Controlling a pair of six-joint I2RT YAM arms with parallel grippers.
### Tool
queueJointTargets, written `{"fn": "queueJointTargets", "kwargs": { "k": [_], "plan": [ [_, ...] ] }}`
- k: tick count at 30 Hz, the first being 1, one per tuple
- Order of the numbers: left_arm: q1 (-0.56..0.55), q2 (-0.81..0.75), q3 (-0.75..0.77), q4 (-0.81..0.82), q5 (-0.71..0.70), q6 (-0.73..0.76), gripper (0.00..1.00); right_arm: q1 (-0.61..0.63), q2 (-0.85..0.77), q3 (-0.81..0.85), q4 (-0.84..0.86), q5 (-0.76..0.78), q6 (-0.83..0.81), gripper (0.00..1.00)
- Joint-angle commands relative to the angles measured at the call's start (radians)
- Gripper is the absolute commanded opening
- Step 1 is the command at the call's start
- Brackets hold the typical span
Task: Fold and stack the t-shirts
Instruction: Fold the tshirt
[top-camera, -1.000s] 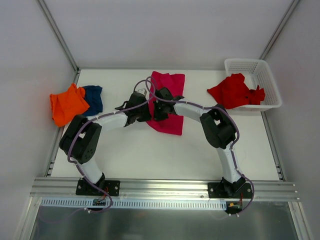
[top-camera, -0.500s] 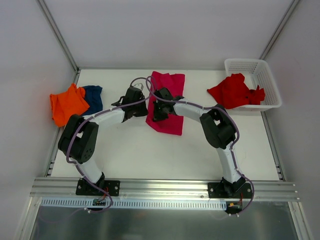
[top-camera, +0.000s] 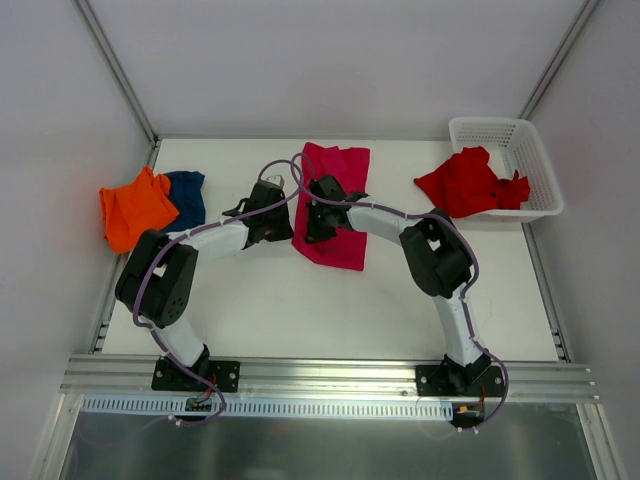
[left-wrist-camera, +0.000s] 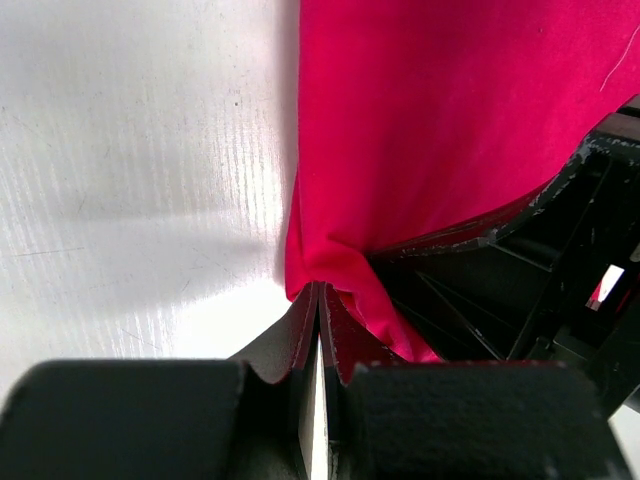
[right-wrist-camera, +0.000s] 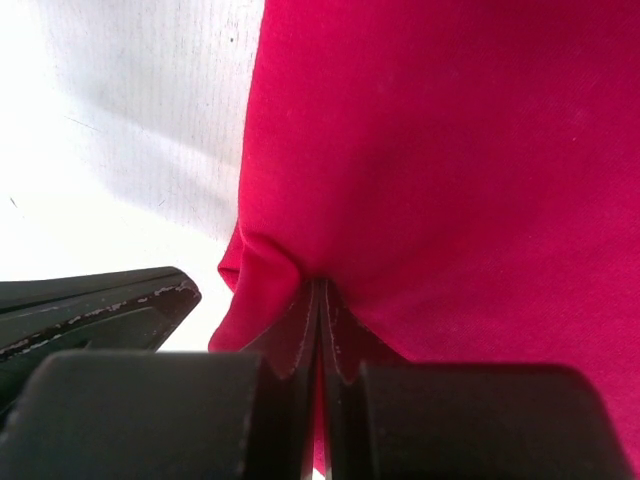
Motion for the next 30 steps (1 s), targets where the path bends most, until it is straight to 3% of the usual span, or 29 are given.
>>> {"fn": "queueJointTargets", "kwargs": {
  "k": [1, 30],
  "plan": [
    [0.002, 0.005, 0.015, 0.015, 0.035, -0.018, 0.0, 0.007, 0.016, -0.044, -0.093, 0.059, -0.018, 0.01],
    [0.003, 0.106, 0.056, 0.058, 0.087, -0.038, 0.0, 0.007, 0.013, -0.047, -0.085, 0.06, -0.018, 0.0]
  ]
}}
